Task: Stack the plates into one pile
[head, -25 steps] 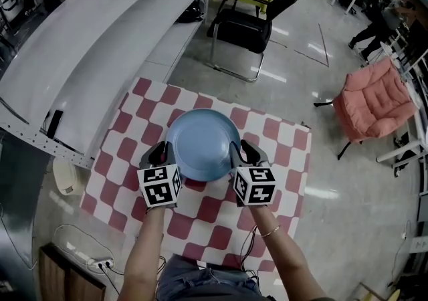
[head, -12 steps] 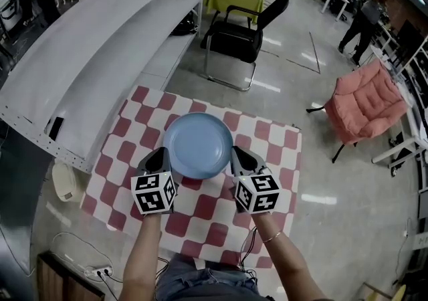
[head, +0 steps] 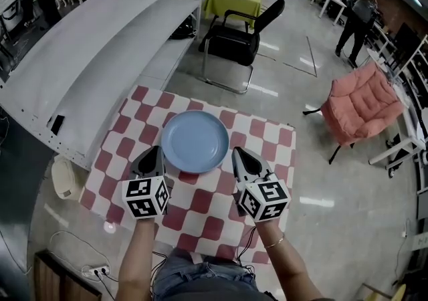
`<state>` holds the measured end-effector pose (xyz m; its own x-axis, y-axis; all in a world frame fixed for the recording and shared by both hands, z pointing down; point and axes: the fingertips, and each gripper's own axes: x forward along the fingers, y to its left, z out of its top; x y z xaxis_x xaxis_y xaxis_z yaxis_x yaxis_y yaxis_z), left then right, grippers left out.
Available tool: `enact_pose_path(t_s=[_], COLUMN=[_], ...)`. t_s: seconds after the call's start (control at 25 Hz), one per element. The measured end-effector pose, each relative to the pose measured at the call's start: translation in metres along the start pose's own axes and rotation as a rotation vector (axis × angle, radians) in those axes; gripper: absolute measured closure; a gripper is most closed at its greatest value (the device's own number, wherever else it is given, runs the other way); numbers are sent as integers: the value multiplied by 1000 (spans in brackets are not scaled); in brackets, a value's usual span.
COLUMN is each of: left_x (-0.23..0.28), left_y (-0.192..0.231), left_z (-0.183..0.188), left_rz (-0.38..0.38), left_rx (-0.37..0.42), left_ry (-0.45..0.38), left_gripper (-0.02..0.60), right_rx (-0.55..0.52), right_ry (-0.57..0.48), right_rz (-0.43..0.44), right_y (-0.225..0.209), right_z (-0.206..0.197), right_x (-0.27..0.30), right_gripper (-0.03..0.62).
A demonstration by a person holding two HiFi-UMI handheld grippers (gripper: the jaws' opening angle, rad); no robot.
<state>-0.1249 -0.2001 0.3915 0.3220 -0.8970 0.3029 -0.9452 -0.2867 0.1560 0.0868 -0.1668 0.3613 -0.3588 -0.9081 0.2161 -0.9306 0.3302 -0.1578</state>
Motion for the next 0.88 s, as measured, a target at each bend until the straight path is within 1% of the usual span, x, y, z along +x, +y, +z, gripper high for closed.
enact_pose_path(t_s=[0.16,0.32,0.6,0.76,0.88], left_x=[-13,-26,-44,-53,-58], left_y=[-5,-11,-24,-31,-34], left_z=[9,11,9,10,10], left_rz=[0,-5,-12,-15,-18], left_rx=[20,17,23,46,47], left_ry=[-30,-49,-62,-71,-81], left_gripper=[566,566,566,566,566], right_rx=[1,-6,-42,-33,-22], right_ry=[-20,-41,-75,-86,-88], right_rz=[16,24,12,19,27], right_y=[5,9,9,11,13], right_z=[6,12,18,17,14], right_x=[-14,-27,-48,-55,-58], right_gripper=[583,585,586,586,586])
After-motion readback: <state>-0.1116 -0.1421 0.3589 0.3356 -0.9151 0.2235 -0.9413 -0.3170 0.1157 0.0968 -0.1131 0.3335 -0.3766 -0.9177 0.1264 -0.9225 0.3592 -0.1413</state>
